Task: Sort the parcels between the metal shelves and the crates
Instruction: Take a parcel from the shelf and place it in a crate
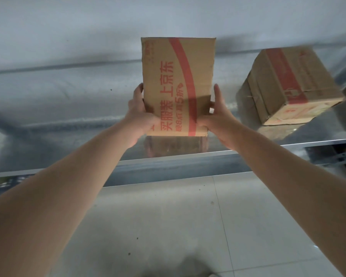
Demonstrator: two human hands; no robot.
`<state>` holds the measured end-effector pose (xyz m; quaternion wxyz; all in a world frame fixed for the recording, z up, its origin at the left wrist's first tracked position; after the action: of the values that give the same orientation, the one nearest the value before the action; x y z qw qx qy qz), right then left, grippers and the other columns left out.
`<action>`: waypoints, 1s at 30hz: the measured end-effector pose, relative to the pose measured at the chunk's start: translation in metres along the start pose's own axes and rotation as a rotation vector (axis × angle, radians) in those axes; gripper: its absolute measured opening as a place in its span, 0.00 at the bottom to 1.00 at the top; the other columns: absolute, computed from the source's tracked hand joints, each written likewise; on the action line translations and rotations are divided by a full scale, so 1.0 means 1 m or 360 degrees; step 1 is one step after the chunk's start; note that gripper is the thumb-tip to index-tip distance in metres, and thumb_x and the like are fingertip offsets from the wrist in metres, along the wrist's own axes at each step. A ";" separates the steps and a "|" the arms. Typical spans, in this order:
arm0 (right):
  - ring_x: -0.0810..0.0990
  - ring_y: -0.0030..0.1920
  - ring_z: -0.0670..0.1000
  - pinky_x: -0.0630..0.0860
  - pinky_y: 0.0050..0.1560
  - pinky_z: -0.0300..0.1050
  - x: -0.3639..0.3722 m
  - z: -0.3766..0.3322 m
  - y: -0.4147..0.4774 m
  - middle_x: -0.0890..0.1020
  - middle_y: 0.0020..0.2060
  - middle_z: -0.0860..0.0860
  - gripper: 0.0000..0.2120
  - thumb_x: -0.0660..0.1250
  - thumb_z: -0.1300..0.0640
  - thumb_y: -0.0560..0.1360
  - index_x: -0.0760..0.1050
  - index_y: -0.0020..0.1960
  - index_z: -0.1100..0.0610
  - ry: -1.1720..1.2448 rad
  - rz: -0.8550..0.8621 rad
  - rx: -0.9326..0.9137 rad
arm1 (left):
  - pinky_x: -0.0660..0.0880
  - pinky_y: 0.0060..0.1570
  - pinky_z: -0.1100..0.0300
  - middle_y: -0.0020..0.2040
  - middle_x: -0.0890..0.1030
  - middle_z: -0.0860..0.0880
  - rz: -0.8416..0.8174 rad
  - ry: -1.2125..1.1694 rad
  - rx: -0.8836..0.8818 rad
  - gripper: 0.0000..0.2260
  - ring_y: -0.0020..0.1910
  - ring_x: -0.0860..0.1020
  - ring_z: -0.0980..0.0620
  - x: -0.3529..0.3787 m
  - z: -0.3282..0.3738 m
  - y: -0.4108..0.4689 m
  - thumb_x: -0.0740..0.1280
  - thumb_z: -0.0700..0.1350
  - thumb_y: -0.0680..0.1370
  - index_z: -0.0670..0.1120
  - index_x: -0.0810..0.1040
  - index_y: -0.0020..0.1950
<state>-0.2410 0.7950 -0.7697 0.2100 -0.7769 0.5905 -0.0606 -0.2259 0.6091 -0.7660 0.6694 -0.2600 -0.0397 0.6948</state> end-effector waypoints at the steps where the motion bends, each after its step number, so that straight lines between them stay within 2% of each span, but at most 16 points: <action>1: 0.75 0.64 0.57 0.79 0.57 0.53 0.001 -0.005 -0.001 0.70 0.64 0.52 0.46 0.60 0.77 0.72 0.48 0.79 0.45 -0.0018 -0.0002 -0.0034 | 0.75 0.41 0.61 0.67 0.70 0.45 -0.0008 0.0019 0.0008 0.43 0.62 0.74 0.48 0.000 0.002 -0.001 0.67 0.28 0.70 0.56 0.54 0.77; 4: 0.79 0.57 0.53 0.79 0.56 0.52 0.003 -0.007 -0.008 0.75 0.58 0.51 0.38 0.63 0.71 0.76 0.53 0.78 0.47 0.0176 -0.0002 -0.0005 | 0.76 0.51 0.53 0.62 0.76 0.47 -0.0001 -0.0118 -0.0040 0.34 0.57 0.79 0.49 0.000 0.009 -0.008 0.69 0.39 0.69 0.53 0.64 0.72; 6: 0.80 0.52 0.48 0.78 0.55 0.47 0.004 -0.008 -0.010 0.78 0.55 0.49 0.31 0.67 0.59 0.78 0.55 0.75 0.51 0.0276 0.0030 0.0035 | 0.75 0.51 0.55 0.52 0.81 0.50 0.0028 -0.0208 -0.0055 0.15 0.48 0.81 0.56 -0.001 0.017 -0.012 0.66 0.43 0.76 0.50 0.73 0.63; 7: 0.80 0.53 0.48 0.77 0.59 0.50 0.003 -0.009 -0.009 0.79 0.56 0.49 0.30 0.69 0.52 0.78 0.57 0.74 0.53 0.0307 0.0072 0.0062 | 0.73 0.47 0.58 0.47 0.82 0.53 0.0054 -0.0244 -0.0063 0.06 0.44 0.81 0.59 -0.001 0.022 -0.015 0.63 0.46 0.80 0.51 0.76 0.55; 9: 0.79 0.58 0.51 0.74 0.65 0.56 -0.001 -0.011 -0.004 0.78 0.60 0.51 0.35 0.70 0.42 0.75 0.57 0.72 0.54 0.0364 0.0171 0.0098 | 0.70 0.47 0.57 0.43 0.81 0.57 0.0076 -0.0322 -0.0080 0.09 0.43 0.79 0.59 -0.001 0.031 -0.016 0.58 0.53 0.83 0.54 0.76 0.48; 12: 0.74 0.68 0.55 0.68 0.71 0.61 -0.004 -0.018 -0.001 0.72 0.71 0.52 0.45 0.66 0.34 0.74 0.47 0.79 0.51 0.0414 0.0218 0.0092 | 0.73 0.54 0.52 0.39 0.84 0.61 0.0048 -0.0332 -0.0069 0.17 0.46 0.79 0.57 0.000 0.040 -0.019 0.52 0.64 0.82 0.57 0.77 0.49; 13: 0.72 0.70 0.56 0.66 0.71 0.63 -0.005 -0.020 -0.002 0.70 0.73 0.52 0.50 0.66 0.29 0.71 0.45 0.80 0.49 0.0396 0.0202 0.0087 | 0.72 0.57 0.50 0.41 0.84 0.61 0.0026 -0.0323 -0.0077 0.20 0.48 0.79 0.56 0.002 0.044 -0.022 0.50 0.67 0.80 0.58 0.76 0.54; 15: 0.73 0.70 0.55 0.66 0.70 0.64 -0.003 -0.025 -0.005 0.72 0.72 0.49 0.57 0.64 0.19 0.58 0.54 0.79 0.47 0.0320 0.0143 0.0103 | 0.68 0.64 0.44 0.52 0.82 0.58 -0.0012 -0.0273 -0.0088 0.26 0.55 0.78 0.53 0.005 0.046 -0.023 0.46 0.71 0.78 0.60 0.75 0.61; 17: 0.70 0.72 0.56 0.64 0.71 0.66 -0.003 -0.025 -0.006 0.71 0.73 0.49 0.66 0.60 0.12 0.47 0.58 0.78 0.44 0.0285 0.0067 0.0190 | 0.63 0.67 0.44 0.50 0.80 0.59 -0.0018 -0.0279 -0.0098 0.28 0.57 0.76 0.51 0.004 0.048 -0.023 0.41 0.72 0.77 0.61 0.76 0.53; 18: 0.67 0.74 0.58 0.61 0.72 0.68 -0.002 -0.026 -0.008 0.69 0.75 0.50 0.65 0.56 0.11 0.49 0.57 0.79 0.44 0.0282 0.0019 0.0246 | 0.60 0.67 0.45 0.53 0.79 0.58 -0.0006 -0.0324 -0.0125 0.31 0.59 0.75 0.50 0.000 0.050 -0.023 0.39 0.72 0.77 0.58 0.77 0.53; 20: 0.67 0.74 0.60 0.57 0.74 0.69 -0.003 -0.032 -0.012 0.70 0.74 0.54 0.54 0.47 0.15 0.62 0.58 0.79 0.46 0.0295 -0.0054 0.0297 | 0.58 0.71 0.43 0.63 0.79 0.46 0.0055 -0.0402 -0.0217 0.41 0.66 0.73 0.45 -0.011 0.048 -0.020 0.39 0.75 0.74 0.50 0.76 0.64; 21: 0.69 0.73 0.61 0.58 0.73 0.70 -0.006 -0.034 -0.012 0.72 0.73 0.55 0.50 0.44 0.17 0.67 0.61 0.78 0.48 0.0322 -0.0070 0.0304 | 0.57 0.73 0.39 0.66 0.77 0.42 0.0068 -0.0406 -0.0282 0.47 0.69 0.72 0.40 -0.014 0.047 -0.018 0.39 0.77 0.72 0.45 0.74 0.69; 23: 0.73 0.69 0.61 0.64 0.71 0.69 -0.011 -0.038 -0.011 0.76 0.69 0.55 0.47 0.45 0.19 0.69 0.66 0.74 0.50 0.0364 -0.0075 0.0319 | 0.59 0.72 0.35 0.67 0.76 0.40 0.0046 -0.0364 -0.0302 0.50 0.69 0.72 0.37 -0.017 0.051 -0.017 0.40 0.79 0.70 0.43 0.71 0.72; 26: 0.76 0.65 0.58 0.68 0.66 0.66 -0.012 -0.045 -0.011 0.80 0.58 0.51 0.36 0.48 0.21 0.71 0.70 0.60 0.48 0.0337 -0.0035 0.0298 | 0.64 0.70 0.38 0.62 0.79 0.42 0.0010 -0.0265 -0.0254 0.43 0.65 0.75 0.40 -0.013 0.061 -0.014 0.43 0.77 0.73 0.47 0.73 0.68; 28: 0.77 0.63 0.57 0.68 0.67 0.65 -0.015 -0.047 -0.010 0.80 0.54 0.49 0.32 0.50 0.23 0.73 0.71 0.56 0.49 0.0287 -0.0042 0.0250 | 0.67 0.68 0.40 0.59 0.81 0.42 -0.0018 -0.0268 -0.0240 0.36 0.61 0.78 0.43 -0.012 0.066 -0.013 0.48 0.73 0.76 0.46 0.76 0.63; 30: 0.80 0.57 0.52 0.72 0.61 0.56 -0.016 -0.048 -0.010 0.82 0.50 0.47 0.27 0.51 0.27 0.76 0.74 0.51 0.48 0.0259 -0.0069 0.0201 | 0.69 0.67 0.42 0.56 0.83 0.44 -0.0040 -0.0265 -0.0218 0.31 0.58 0.79 0.45 -0.015 0.065 -0.010 0.52 0.68 0.77 0.45 0.78 0.60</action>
<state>-0.2538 0.8001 -0.7198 0.2085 -0.7672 0.5835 -0.1653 -0.2440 0.6151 -0.7012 0.6530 -0.2461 -0.1459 0.7013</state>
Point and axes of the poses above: each hand's wrist, its own y-axis towards the middle knuckle, its own x-axis out of the palm, z = x × y, the point moved 8 cm from there along y, towards the middle knuckle
